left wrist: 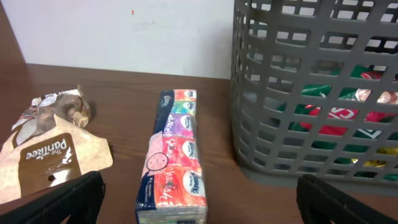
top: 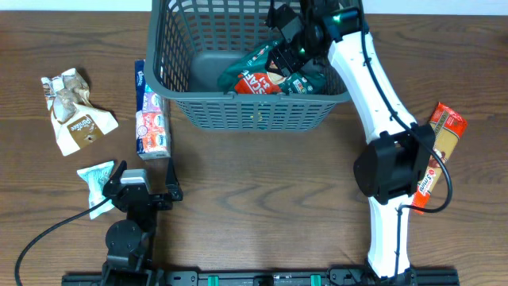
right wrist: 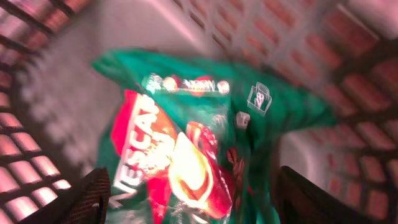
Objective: Pack container
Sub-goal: 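Carry the Nescafe bag into the basket and release it, then lower the right gripper onto the green-lidded jar and grasp it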
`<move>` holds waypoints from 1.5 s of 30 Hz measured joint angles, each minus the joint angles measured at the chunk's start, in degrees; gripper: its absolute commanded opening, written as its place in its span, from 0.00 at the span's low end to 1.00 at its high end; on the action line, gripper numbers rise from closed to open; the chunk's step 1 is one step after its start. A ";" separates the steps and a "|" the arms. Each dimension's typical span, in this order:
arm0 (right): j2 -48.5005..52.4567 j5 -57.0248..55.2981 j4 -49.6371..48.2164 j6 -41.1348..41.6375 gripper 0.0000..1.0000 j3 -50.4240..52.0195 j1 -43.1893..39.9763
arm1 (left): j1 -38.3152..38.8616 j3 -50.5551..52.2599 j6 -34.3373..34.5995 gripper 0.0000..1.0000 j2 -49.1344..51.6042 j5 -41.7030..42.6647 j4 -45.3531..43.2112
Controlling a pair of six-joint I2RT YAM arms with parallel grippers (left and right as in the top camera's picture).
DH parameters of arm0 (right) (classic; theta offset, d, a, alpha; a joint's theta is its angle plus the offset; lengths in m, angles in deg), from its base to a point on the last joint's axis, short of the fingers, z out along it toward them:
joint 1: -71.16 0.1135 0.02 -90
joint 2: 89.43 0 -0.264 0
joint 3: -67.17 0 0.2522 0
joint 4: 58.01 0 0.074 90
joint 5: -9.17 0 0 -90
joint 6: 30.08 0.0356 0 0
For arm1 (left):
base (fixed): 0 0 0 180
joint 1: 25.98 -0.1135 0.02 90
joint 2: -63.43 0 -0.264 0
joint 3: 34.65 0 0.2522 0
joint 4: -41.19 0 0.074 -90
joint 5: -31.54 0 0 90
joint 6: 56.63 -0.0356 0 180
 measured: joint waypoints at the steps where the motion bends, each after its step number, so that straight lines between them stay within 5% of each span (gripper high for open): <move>1: -0.59 0.63 0.66 0.00 0.72 -1.81 0.07 | 0.00 0.00 0.00 0.99 0.00 0.00 0.00; 7: -10.84 -3.19 0.33 4.59 0.99 -11.47 -0.37 | 0.00 0.00 0.00 0.99 0.00 0.00 0.00; 11: -20.37 -12.98 4.07 14.60 0.99 -14.88 -5.55 | 0.00 0.00 0.00 0.99 0.00 0.00 0.00; 17: -24.83 -21.66 23.61 33.97 0.99 -15.54 -21.53 | 0.00 0.00 0.00 0.99 0.00 0.00 -0.02; 26: -21.68 -20.65 34.77 42.01 0.99 -12.33 -29.94 | 0.00 0.00 0.00 0.99 0.00 0.00 0.00; 36: -25.75 -16.94 33.38 41.81 0.99 10.91 -29.09 | 0.00 0.00 0.00 0.99 0.00 0.00 0.00; 45: -25.77 -17.46 15.98 43.08 0.99 36.70 -28.52 | 0.00 -0.07 0.00 0.99 0.00 0.00 0.07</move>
